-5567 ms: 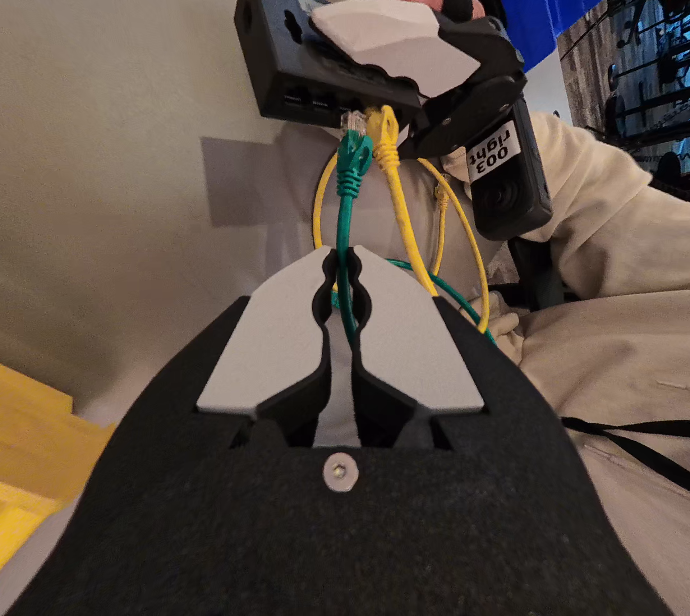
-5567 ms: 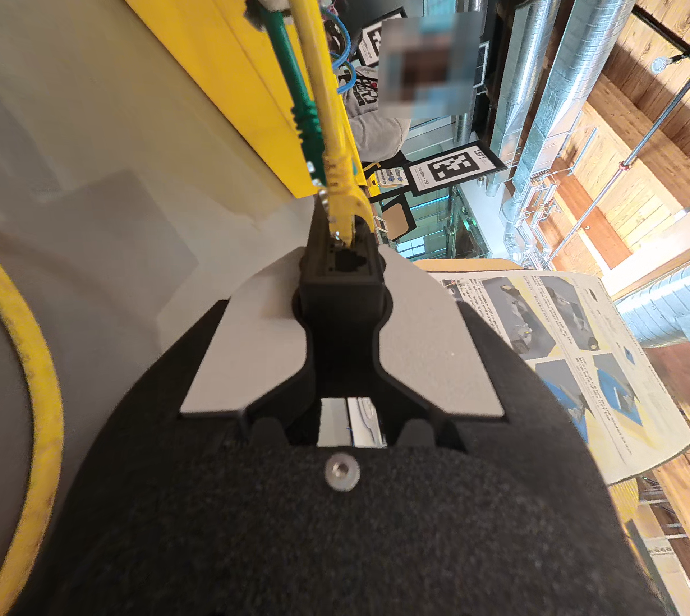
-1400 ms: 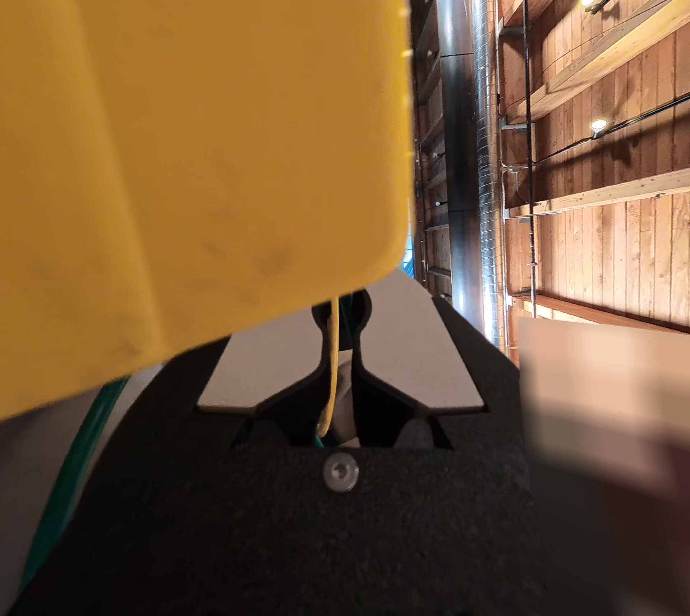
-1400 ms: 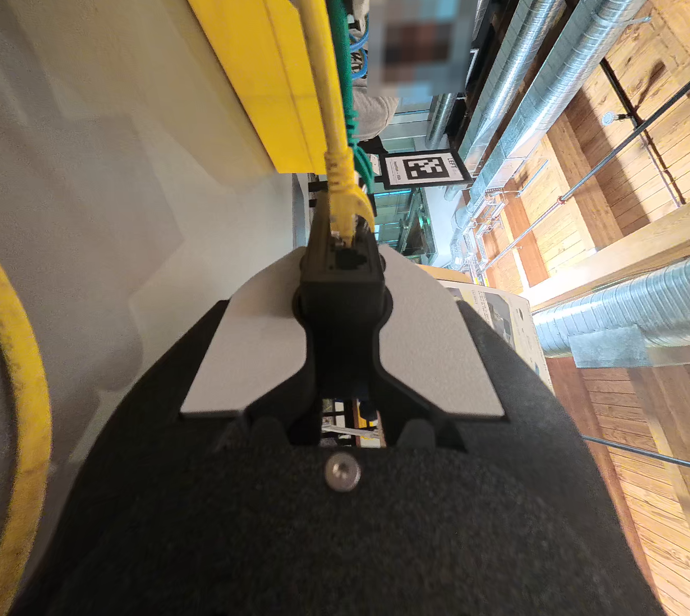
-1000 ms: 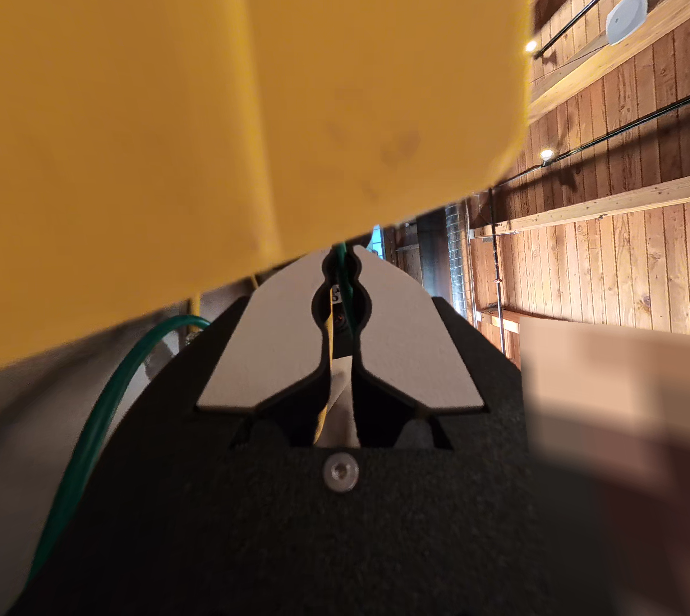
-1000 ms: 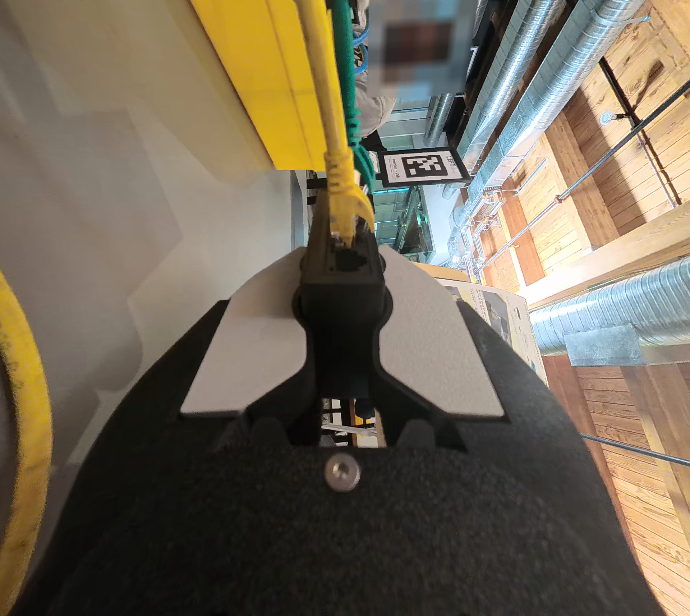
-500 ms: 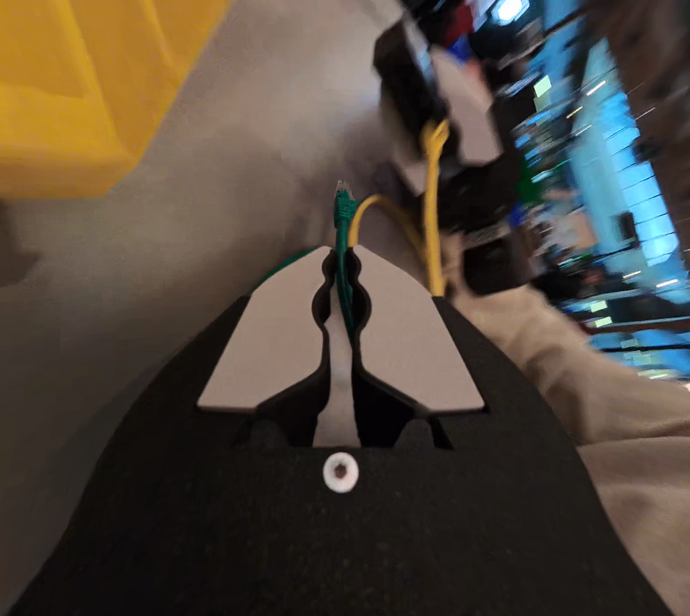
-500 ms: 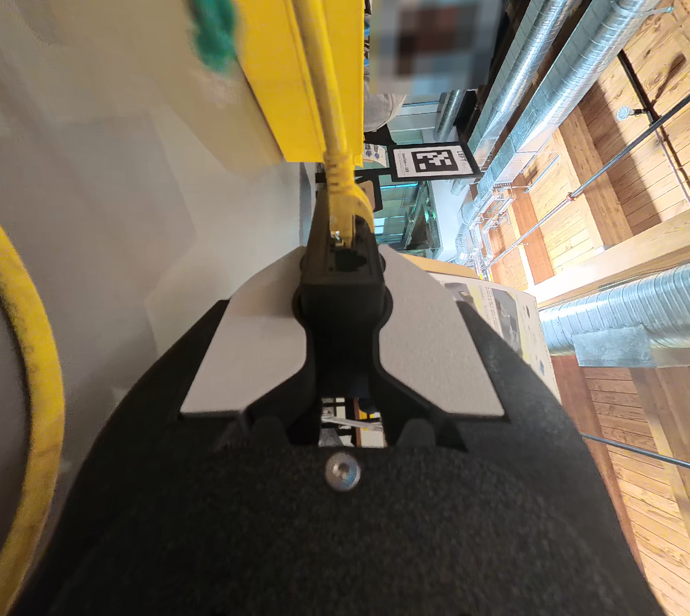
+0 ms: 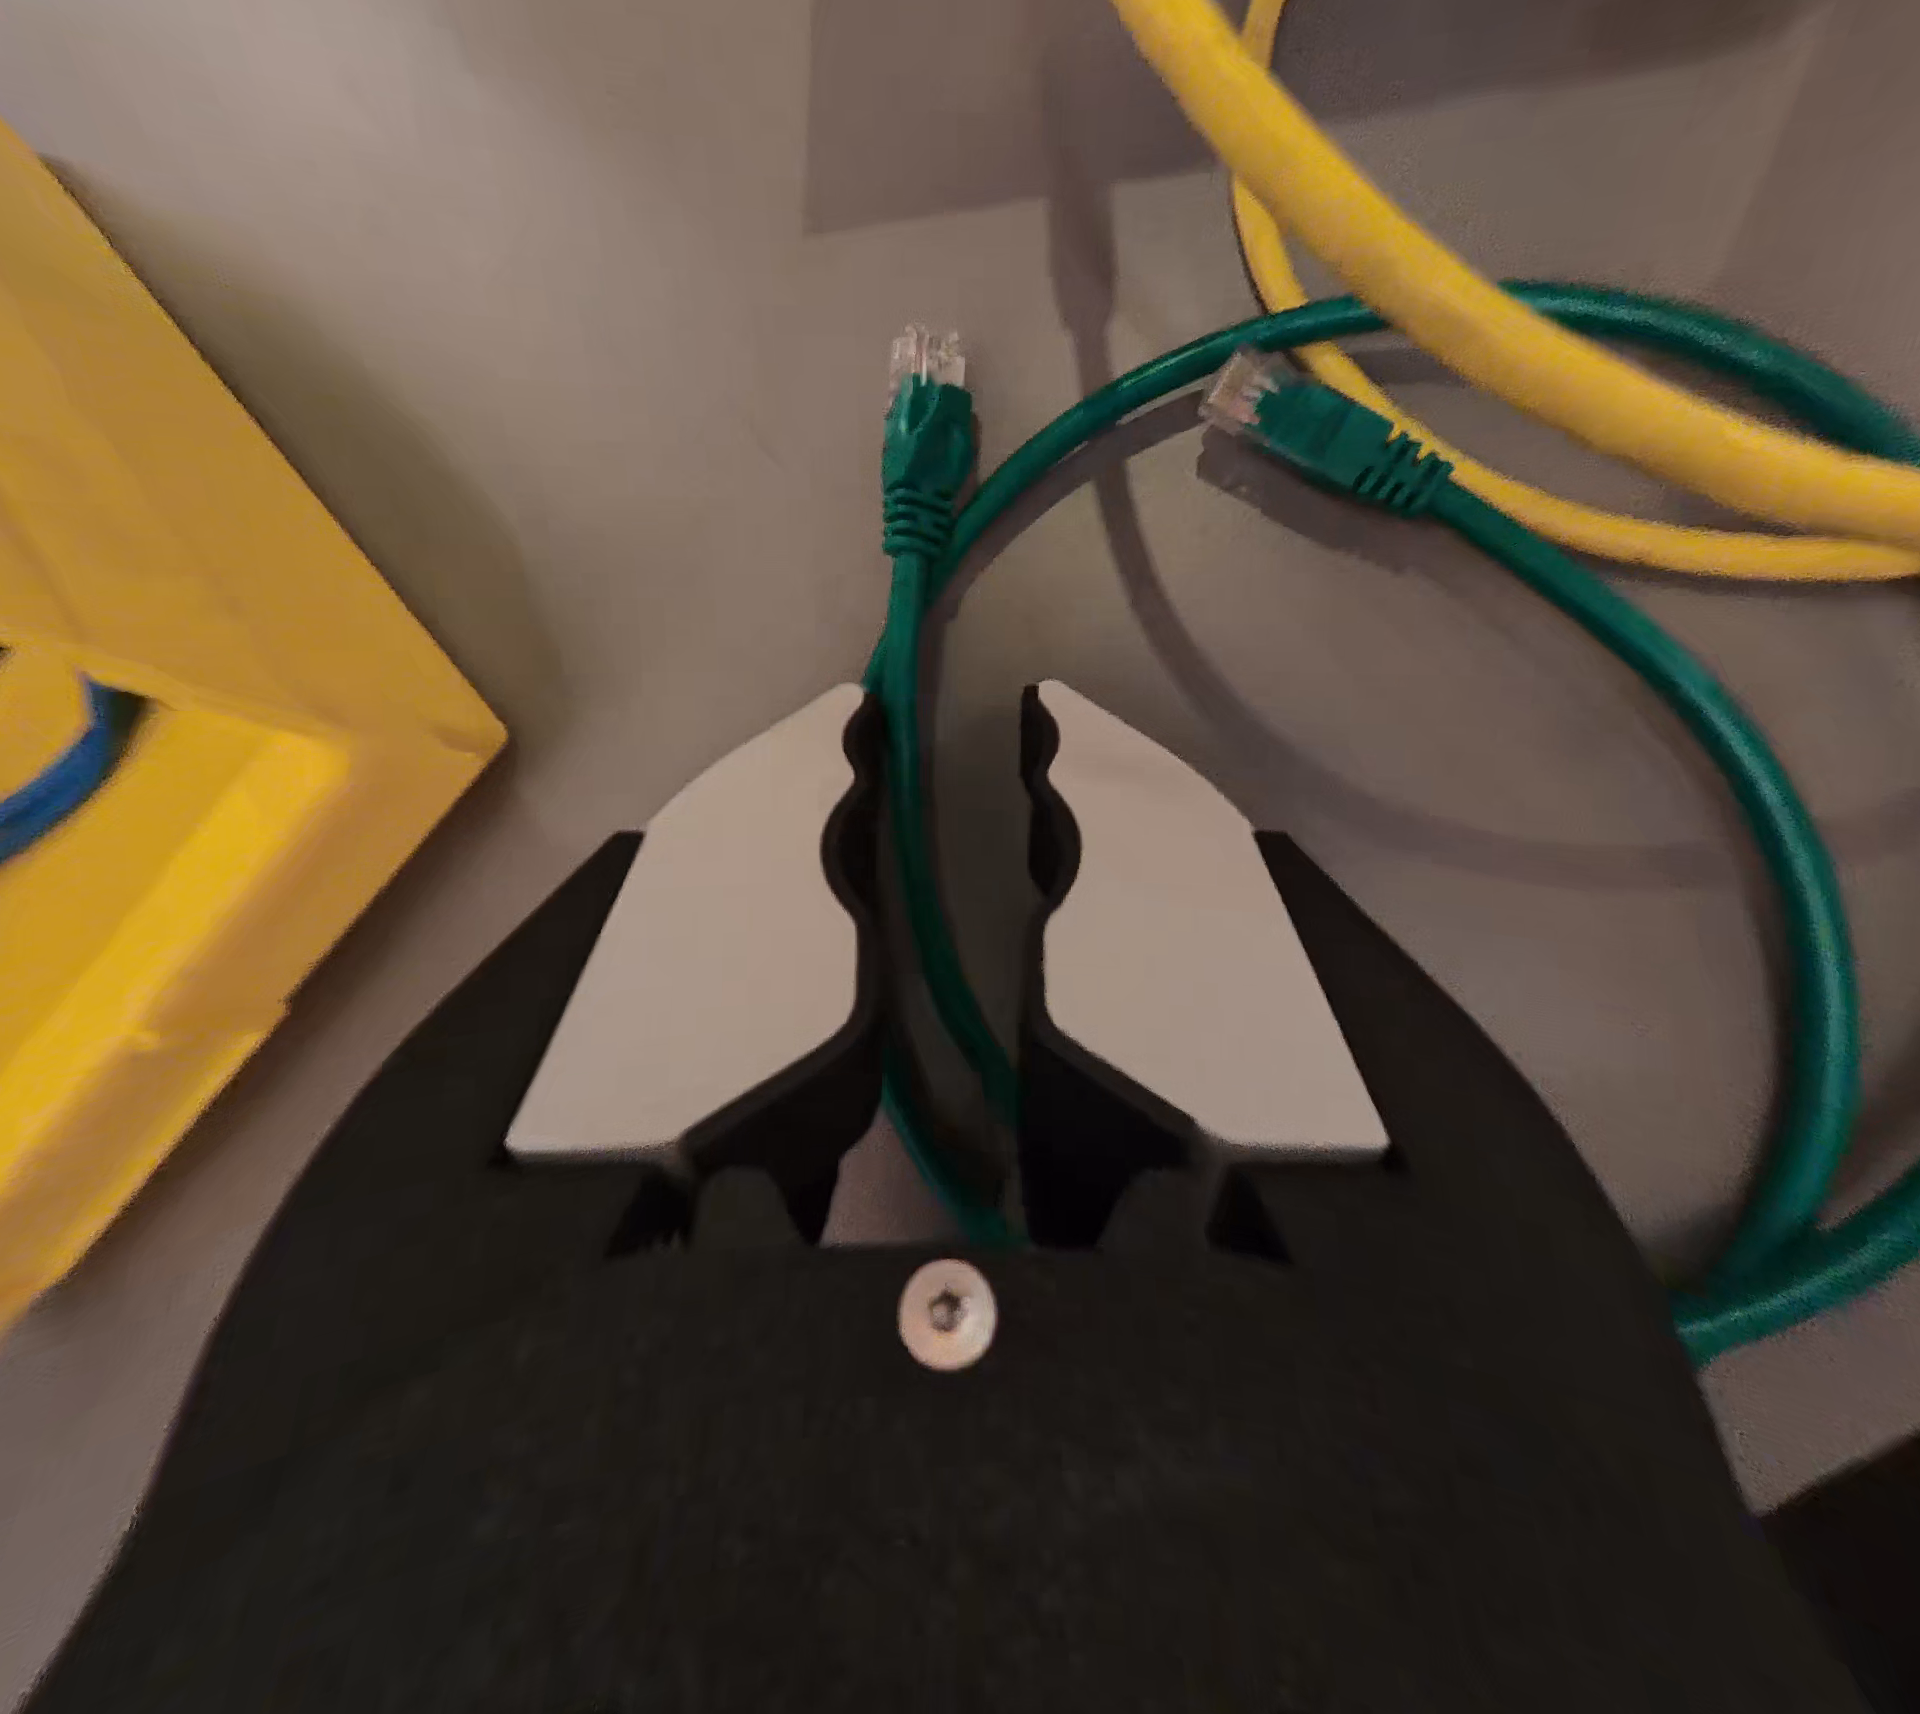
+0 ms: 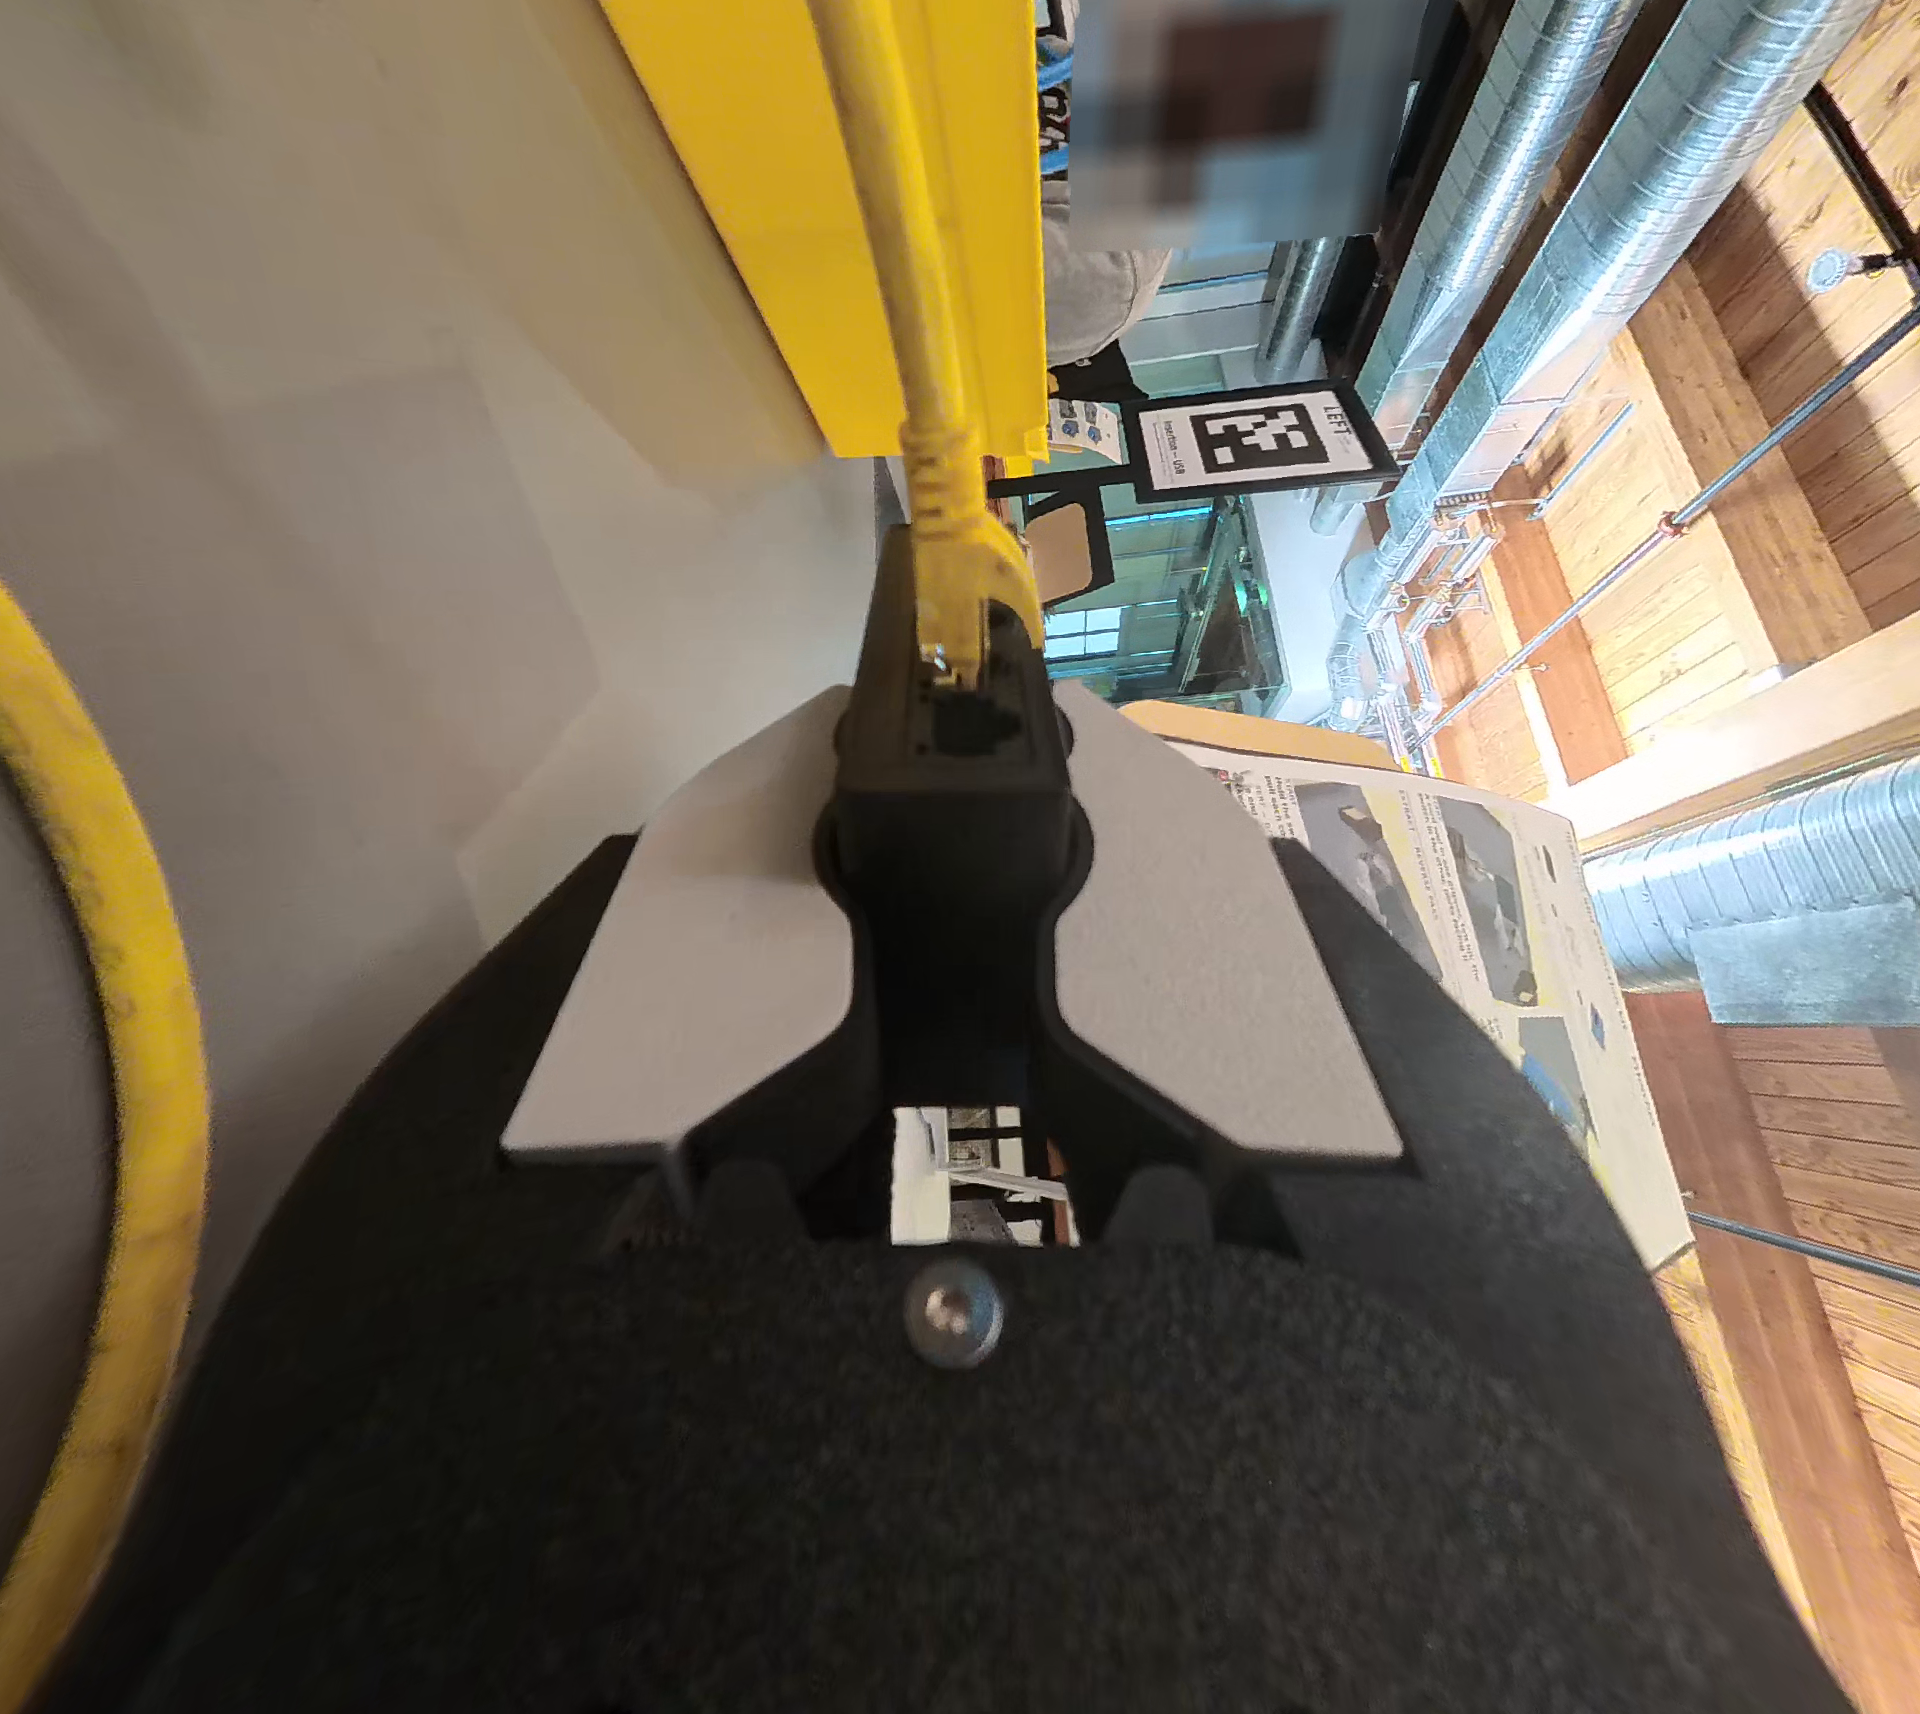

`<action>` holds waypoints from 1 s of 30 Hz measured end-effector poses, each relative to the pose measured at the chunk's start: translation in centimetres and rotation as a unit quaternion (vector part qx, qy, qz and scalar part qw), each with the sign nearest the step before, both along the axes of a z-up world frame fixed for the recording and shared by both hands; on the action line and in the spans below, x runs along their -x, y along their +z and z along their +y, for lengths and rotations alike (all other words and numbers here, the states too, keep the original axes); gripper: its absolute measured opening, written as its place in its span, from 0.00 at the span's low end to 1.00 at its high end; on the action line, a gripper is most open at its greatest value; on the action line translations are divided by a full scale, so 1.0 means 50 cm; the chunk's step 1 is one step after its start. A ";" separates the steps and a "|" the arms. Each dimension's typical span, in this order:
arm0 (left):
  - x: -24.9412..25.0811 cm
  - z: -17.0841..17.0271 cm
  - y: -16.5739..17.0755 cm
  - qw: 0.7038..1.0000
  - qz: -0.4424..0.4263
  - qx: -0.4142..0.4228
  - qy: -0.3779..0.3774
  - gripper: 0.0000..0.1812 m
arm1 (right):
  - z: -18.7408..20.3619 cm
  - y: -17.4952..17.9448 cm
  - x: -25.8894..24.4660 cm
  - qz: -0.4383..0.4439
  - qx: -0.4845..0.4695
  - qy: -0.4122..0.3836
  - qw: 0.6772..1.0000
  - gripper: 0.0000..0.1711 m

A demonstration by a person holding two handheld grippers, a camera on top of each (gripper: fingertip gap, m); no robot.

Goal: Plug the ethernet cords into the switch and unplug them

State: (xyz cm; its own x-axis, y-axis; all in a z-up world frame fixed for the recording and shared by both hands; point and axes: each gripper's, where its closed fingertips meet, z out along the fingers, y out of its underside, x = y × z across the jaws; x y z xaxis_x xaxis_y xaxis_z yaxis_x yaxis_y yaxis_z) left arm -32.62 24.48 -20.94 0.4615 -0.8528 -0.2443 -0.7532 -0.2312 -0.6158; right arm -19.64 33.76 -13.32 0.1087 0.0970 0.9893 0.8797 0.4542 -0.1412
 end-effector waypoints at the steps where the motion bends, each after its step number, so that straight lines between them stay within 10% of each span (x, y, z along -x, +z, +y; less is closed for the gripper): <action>1: 0.003 0.005 0.001 1.000 0.017 -0.018 -0.005 0.14 | 0.000 0.000 0.000 0.001 0.001 0.001 1.000 0.17; 11: 0.030 0.031 -0.004 0.993 0.089 -0.071 -0.027 0.03 | -0.002 -0.005 0.006 -0.002 0.006 0.006 1.000 0.17; 21: -0.031 0.011 0.149 0.960 -0.129 0.247 -0.013 0.03 | -0.028 0.024 0.026 -0.017 -0.055 0.024 0.998 0.17; 30: -0.108 0.028 0.144 0.941 -0.114 0.318 -0.007 0.03 | -0.038 0.031 0.032 -0.028 -0.079 0.025 0.996 0.17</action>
State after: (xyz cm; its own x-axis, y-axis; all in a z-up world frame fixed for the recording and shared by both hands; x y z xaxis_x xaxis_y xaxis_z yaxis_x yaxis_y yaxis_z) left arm -27.23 25.91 -13.75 0.4281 -0.7995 0.4214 -0.6232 -0.5988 -0.5031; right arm -21.22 31.86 -11.76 0.0510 -0.0559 0.9971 0.8596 0.5107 -0.0154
